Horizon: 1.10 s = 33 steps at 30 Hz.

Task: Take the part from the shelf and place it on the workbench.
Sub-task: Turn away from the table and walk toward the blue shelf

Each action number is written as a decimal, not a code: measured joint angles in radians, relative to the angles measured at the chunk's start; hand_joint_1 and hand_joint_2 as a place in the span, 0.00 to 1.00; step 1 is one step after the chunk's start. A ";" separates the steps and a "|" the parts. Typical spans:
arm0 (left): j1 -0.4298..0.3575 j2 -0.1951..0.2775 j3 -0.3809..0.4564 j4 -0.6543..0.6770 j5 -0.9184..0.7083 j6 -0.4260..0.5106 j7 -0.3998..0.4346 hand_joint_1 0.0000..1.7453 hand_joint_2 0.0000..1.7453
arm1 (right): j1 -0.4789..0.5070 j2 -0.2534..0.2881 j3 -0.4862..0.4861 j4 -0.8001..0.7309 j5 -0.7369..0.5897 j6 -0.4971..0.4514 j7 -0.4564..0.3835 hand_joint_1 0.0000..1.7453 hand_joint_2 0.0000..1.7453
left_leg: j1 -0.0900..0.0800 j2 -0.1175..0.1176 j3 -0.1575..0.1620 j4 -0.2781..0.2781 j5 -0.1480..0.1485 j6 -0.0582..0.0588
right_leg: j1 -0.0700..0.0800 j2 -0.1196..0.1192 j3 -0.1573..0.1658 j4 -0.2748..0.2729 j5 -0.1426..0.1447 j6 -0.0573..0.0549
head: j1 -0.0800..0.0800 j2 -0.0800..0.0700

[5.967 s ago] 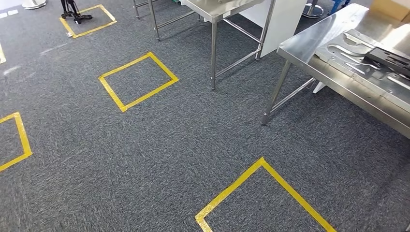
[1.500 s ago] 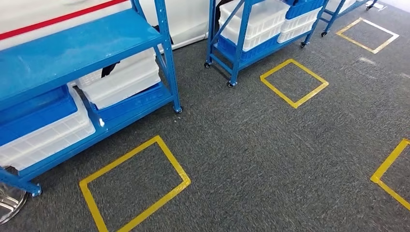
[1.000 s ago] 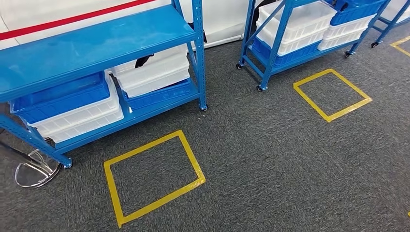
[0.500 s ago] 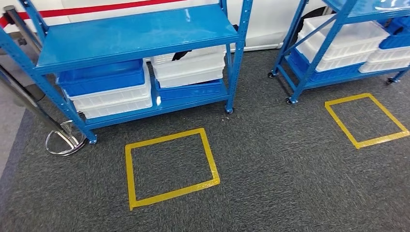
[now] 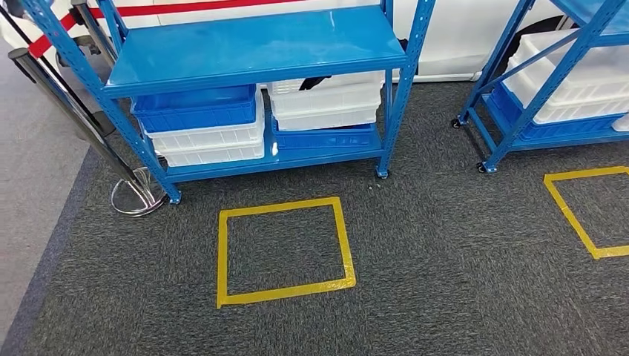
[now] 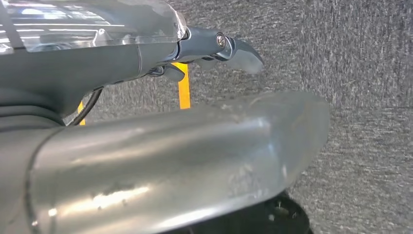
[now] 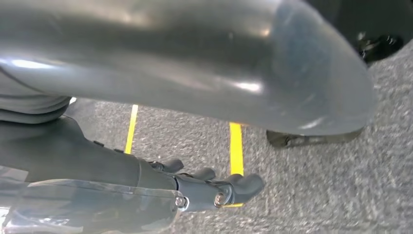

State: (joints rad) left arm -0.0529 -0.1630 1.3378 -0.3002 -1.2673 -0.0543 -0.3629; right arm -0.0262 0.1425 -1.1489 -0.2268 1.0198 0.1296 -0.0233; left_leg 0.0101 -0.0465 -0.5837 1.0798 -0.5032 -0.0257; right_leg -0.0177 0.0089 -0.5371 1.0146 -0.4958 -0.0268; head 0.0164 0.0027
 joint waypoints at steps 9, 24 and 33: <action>0.011 -0.006 0.001 0.000 -0.002 -0.012 0.017 0.00 0.00 | 0.012 0.001 -0.004 0.000 0.011 -0.013 0.025 0.00 0.00 | -0.007 0.052 0.009 -0.026 0.043 0.022 | 0.011 -0.034 0.038 0.001 -0.035 0.005 | -0.005 0.000; 0.017 -0.015 0.002 0.000 -0.011 -0.013 0.023 0.00 0.00 | 0.019 -0.003 -0.022 0.000 0.025 -0.012 0.030 0.00 0.00 | -0.004 0.027 0.134 -0.085 -0.034 0.041 | 0.005 -0.012 -0.082 0.066 0.031 0.044 | 0.000 0.000; 0.013 -0.016 0.005 0.000 -0.021 -0.014 0.025 0.00 0.00 | 0.021 -0.003 -0.030 -0.001 0.032 -0.003 0.032 0.00 0.00 | -0.001 0.039 -0.020 0.195 -0.098 -0.003 | 0.005 -0.015 0.003 0.009 -0.011 -0.009 | -0.014 0.000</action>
State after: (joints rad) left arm -0.0403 -0.1787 1.3427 -0.3006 -1.2881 -0.0679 -0.3383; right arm -0.0056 0.1399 -1.1786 -0.2274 1.0520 0.1263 0.0087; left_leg 0.0088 -0.0072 -0.6036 1.2746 -0.6016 -0.0286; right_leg -0.0129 -0.0057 -0.5338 1.0234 -0.5072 -0.0359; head 0.0028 0.0030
